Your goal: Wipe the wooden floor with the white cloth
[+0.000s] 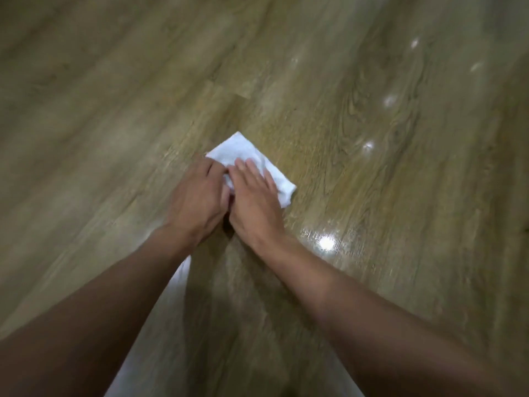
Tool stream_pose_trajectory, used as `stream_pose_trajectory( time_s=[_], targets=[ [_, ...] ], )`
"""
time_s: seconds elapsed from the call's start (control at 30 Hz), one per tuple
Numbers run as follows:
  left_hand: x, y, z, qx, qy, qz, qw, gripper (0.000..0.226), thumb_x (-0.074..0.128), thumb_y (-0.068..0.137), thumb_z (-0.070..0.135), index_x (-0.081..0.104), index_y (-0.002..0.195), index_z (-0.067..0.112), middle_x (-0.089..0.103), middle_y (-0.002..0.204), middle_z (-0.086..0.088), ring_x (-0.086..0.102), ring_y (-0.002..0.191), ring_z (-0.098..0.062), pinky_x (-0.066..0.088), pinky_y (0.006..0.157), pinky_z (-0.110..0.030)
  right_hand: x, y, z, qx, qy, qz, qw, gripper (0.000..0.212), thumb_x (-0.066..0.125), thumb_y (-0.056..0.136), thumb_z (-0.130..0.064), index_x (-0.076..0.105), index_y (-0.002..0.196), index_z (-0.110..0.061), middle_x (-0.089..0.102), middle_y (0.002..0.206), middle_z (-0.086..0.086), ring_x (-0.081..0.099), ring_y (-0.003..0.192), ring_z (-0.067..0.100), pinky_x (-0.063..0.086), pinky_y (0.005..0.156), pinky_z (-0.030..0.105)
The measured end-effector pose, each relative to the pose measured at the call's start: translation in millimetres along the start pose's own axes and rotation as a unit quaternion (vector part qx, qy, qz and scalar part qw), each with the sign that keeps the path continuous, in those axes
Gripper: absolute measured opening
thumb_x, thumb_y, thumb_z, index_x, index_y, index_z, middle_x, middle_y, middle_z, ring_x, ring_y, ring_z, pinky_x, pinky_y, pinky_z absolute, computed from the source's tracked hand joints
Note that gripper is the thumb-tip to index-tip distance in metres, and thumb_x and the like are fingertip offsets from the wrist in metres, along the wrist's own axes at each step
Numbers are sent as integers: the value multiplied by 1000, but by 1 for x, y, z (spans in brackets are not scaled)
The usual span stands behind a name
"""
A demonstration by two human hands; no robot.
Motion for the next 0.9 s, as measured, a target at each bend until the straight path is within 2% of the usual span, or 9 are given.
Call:
stream_pose_trajectory(
  time_s=[0.1, 0.2, 0.27, 0.33, 0.43, 0.53, 0.73, 0.83, 0.9],
  targets=[
    [-9, -62, -2, 16, -13, -26, 999, 35, 36, 88, 26, 61, 100, 4, 61, 103, -13, 57, 96, -32, 42, 82, -39, 6, -58, -18, -72, -4, -34, 997, 54, 38, 92, -21, 34, 145, -11, 31, 154, 5, 21, 145, 18, 10, 118, 39],
    [-14, -92, -6, 47, -13, -40, 998, 36, 41, 89, 28, 63, 105, 4, 63, 109, -11, 59, 101, -27, 45, 82, -33, 4, -77, -16, -177, -53, -64, 981, 58, 53, 86, -28, 44, 139, -7, 44, 147, 8, 37, 138, 22, 25, 117, 41],
    [-15, -73, -11, 38, 3, -42, 998, 37, 38, 93, 33, 62, 109, 9, 62, 111, -7, 60, 103, -25, 50, 77, -36, 2, -47, -3, -218, -64, -99, 969, 62, 60, 87, -25, 39, 142, -8, 40, 149, 7, 33, 140, 22, 15, 117, 38],
    [-13, -38, -23, -8, 10, -32, 999, 35, 36, 97, 34, 56, 117, 12, 57, 117, -8, 56, 105, -27, 49, 79, -40, -1, 8, 5, -204, -52, -106, 972, 60, 57, 90, -21, 34, 145, -13, 33, 153, 4, 26, 144, 19, 3, 118, 31],
    [-14, 17, -42, -70, -1, -32, 997, 35, 39, 99, 26, 50, 126, 7, 51, 129, -15, 53, 113, -33, 43, 89, -44, -5, 78, 7, -114, 10, -80, 990, 56, 51, 92, -15, 34, 146, -14, 28, 156, 3, 19, 146, 16, 7, 117, 32],
    [-19, 29, -47, -75, -8, -21, 997, 32, 39, 98, 22, 53, 121, 4, 54, 124, -18, 54, 110, -35, 42, 89, -43, 2, 83, -8, -75, 27, -43, 996, 52, 46, 94, -15, 36, 145, -12, 31, 154, 4, 20, 146, 17, 9, 117, 31],
    [-27, -59, -55, -53, -63, 1, 997, 36, 42, 93, 35, 65, 106, 11, 63, 123, -1, 57, 116, -18, 52, 86, -34, 25, -24, -37, -164, -12, -20, 986, 54, 39, 90, -26, 41, 141, -9, 42, 148, 8, 35, 140, 21, 20, 114, 37],
    [-26, -46, -70, -55, -49, -1, 997, 39, 41, 93, 40, 64, 109, 11, 63, 123, -3, 61, 112, -23, 53, 85, -39, 23, 9, -29, -230, -31, -55, 971, 54, 54, 88, -24, 45, 139, -10, 46, 145, 8, 41, 136, 22, 23, 112, 38],
    [-26, -11, -84, -78, -38, 8, 996, 33, 46, 95, 34, 61, 111, 10, 62, 120, -10, 61, 106, -30, 50, 85, -43, 20, 58, -27, -207, -8, -70, 976, 57, 62, 86, -17, 44, 139, -10, 46, 144, 10, 42, 135, 25, 26, 112, 41]
  ],
)
Point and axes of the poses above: each hand's wrist, its own y-axis towards the middle knuckle, its own x-axis out of the palm, z = x × y, the point moved 4 cm from there along y, towards the middle knuckle
